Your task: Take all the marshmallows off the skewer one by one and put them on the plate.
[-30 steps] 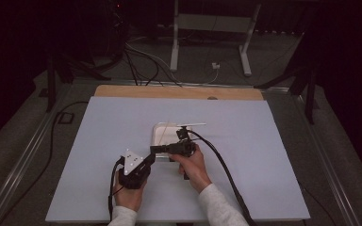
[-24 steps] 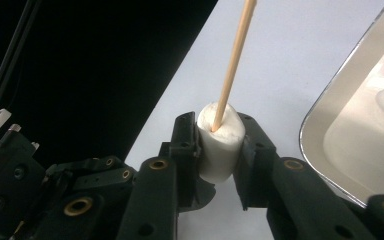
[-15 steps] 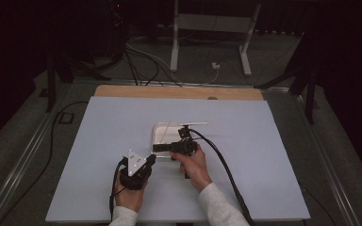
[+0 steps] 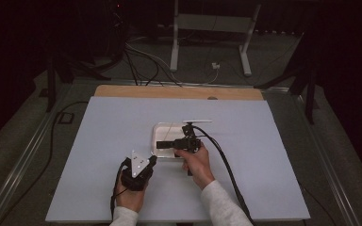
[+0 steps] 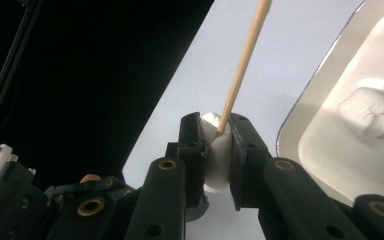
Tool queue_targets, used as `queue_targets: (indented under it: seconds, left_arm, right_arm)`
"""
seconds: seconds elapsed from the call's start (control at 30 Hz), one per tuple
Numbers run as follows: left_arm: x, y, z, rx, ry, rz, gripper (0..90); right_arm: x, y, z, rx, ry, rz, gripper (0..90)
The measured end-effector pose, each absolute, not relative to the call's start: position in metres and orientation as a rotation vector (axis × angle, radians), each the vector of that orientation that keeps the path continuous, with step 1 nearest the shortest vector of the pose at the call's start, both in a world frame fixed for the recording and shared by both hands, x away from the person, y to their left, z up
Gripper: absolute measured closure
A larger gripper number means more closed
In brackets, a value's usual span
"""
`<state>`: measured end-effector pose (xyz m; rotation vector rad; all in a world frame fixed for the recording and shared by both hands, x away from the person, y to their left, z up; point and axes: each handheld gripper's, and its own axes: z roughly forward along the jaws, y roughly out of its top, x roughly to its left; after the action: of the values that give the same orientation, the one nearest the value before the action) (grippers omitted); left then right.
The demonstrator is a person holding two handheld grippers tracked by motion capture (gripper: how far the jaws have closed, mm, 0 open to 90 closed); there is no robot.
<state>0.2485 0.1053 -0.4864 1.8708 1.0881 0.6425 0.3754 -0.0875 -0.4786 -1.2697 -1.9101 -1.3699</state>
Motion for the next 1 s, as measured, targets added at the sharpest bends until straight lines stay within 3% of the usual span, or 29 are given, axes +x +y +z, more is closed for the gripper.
queue_targets:
  seconds: [1.0]
  left_arm:
    - [0.239, 0.112, -0.486, 1.927, 1.048, 0.638, 90.0]
  right_arm:
    - [0.402, -0.116, -0.466, -1.353, -1.843, -1.430, 80.0]
